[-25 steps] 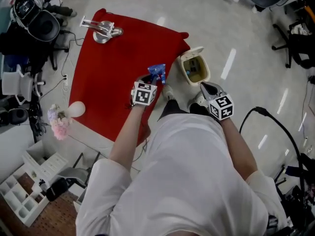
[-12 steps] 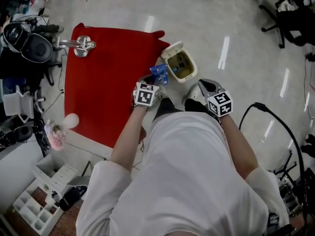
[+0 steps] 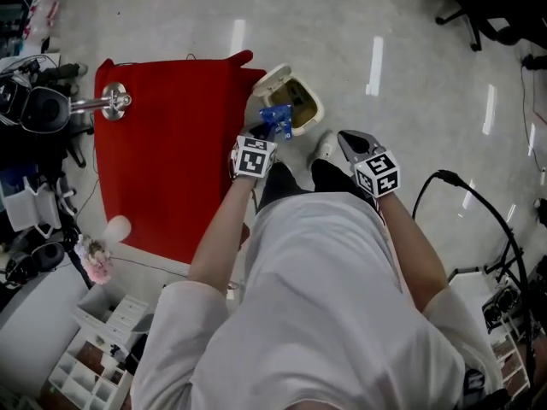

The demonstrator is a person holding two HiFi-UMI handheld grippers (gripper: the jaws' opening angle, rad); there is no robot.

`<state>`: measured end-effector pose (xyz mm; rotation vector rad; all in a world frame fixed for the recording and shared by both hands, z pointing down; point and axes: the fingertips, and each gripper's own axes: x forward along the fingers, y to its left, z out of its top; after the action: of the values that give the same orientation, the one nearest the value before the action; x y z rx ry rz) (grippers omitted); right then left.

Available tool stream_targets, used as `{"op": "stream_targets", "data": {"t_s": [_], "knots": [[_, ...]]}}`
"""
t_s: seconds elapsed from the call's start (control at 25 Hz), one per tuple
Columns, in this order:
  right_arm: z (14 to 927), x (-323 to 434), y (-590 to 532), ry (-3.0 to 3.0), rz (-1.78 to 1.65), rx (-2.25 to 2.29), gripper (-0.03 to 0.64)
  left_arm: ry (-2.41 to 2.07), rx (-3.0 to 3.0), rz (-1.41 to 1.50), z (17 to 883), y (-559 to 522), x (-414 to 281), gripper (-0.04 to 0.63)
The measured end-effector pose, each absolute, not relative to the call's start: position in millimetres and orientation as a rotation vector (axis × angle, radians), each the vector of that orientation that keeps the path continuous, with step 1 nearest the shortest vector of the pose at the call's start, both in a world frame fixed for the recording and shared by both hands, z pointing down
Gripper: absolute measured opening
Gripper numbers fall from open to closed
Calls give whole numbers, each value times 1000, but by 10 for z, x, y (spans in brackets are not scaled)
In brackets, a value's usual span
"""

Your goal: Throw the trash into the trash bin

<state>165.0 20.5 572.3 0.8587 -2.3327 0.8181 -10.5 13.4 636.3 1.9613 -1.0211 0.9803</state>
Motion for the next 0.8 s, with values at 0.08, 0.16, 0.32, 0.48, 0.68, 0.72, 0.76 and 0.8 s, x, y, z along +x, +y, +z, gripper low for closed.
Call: {"op": "stream_targets", "data": {"t_s": [0.08,0.16,0.32,0.48,0.68,0.72,0.76,0.8], "knots": [[5773,1722,207,-2321,832,869,0,-998,1961,986,6498,117,8,57],[5837,1795,195,-2309,849,882,0,-984,1962,998,6637,78,96,57],[6012,1937,182,-2279,884,912,0,-977,1963,1016,6862,12,189,57],[6265,1998,122,-2254,907,940,0,-991,1950,1014,7067,-57,149,57],[6625,1941,5,-2239,934,950,0,-992,1914,1010,7422,-133,80,57],[6687,1930,-6,-2236,942,951,0,-985,1911,1011,7504,-136,91,57],[6744,1917,-13,-2234,951,952,0,-978,1907,1013,7591,-137,106,57],[6801,1902,-16,-2233,959,953,0,-972,1901,1013,7684,-139,119,57]]}}
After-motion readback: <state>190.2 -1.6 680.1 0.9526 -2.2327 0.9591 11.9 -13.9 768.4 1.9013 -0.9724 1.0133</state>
